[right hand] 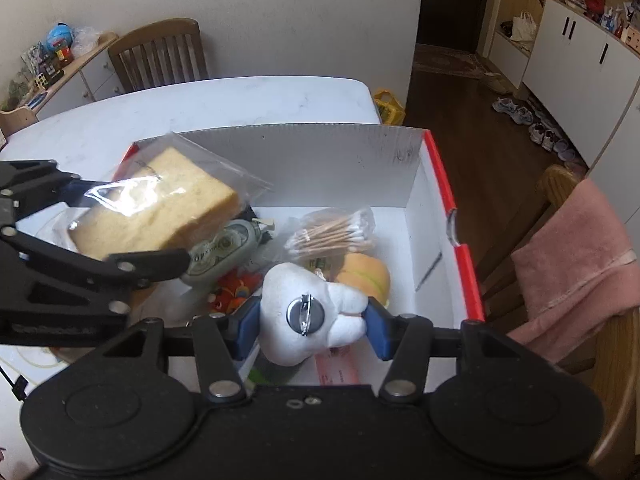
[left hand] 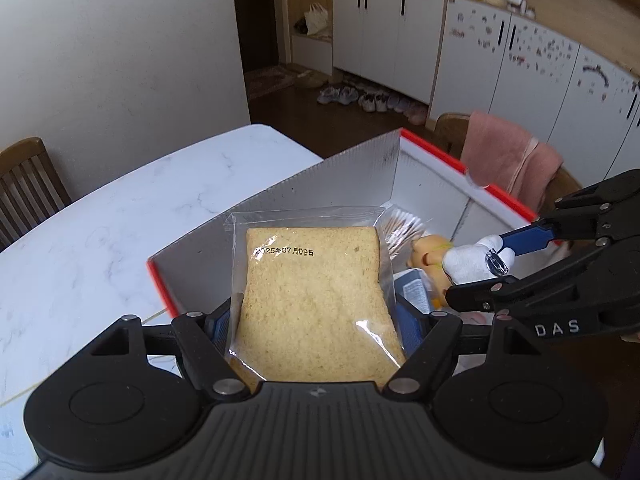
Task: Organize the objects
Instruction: 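Lift and carry the bread and plush keychain over the shoebox, then lower the bread into the shoebox and open the left tool while the right tool releases the plush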
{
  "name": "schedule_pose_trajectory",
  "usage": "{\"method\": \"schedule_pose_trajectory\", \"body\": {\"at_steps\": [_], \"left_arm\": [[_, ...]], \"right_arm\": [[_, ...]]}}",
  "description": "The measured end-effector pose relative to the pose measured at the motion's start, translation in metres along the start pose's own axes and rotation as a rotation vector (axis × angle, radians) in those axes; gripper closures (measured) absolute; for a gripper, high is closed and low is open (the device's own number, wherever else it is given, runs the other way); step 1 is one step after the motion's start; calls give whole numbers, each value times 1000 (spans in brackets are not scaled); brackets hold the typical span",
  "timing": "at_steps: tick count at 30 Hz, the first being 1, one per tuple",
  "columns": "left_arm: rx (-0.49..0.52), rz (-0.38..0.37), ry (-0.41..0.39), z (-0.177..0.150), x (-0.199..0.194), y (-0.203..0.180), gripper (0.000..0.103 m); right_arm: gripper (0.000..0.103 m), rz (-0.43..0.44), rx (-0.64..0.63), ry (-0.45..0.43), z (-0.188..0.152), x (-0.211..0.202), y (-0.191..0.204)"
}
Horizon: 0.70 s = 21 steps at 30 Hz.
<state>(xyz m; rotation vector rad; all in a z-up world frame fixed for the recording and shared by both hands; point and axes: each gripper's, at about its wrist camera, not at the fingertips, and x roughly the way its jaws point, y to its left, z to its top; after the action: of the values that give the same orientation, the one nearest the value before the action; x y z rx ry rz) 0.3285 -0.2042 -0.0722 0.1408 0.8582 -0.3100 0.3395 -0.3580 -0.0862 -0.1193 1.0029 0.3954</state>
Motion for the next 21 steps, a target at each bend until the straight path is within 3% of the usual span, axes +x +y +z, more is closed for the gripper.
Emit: {"method": "schedule_pose_trajectory", "body": {"at_steps": [10, 15, 21], "left_arm": [[-26, 14, 95, 6, 41, 8, 27], [-69, -7, 143, 7, 55, 15, 27], [-1, 16, 162, 8, 58, 7, 27]], "right_arm": [[49, -48, -39, 23, 10, 31, -7], [49, -18, -44, 23, 13, 33, -13], [43, 11, -36, 13, 15, 31, -19]]}}
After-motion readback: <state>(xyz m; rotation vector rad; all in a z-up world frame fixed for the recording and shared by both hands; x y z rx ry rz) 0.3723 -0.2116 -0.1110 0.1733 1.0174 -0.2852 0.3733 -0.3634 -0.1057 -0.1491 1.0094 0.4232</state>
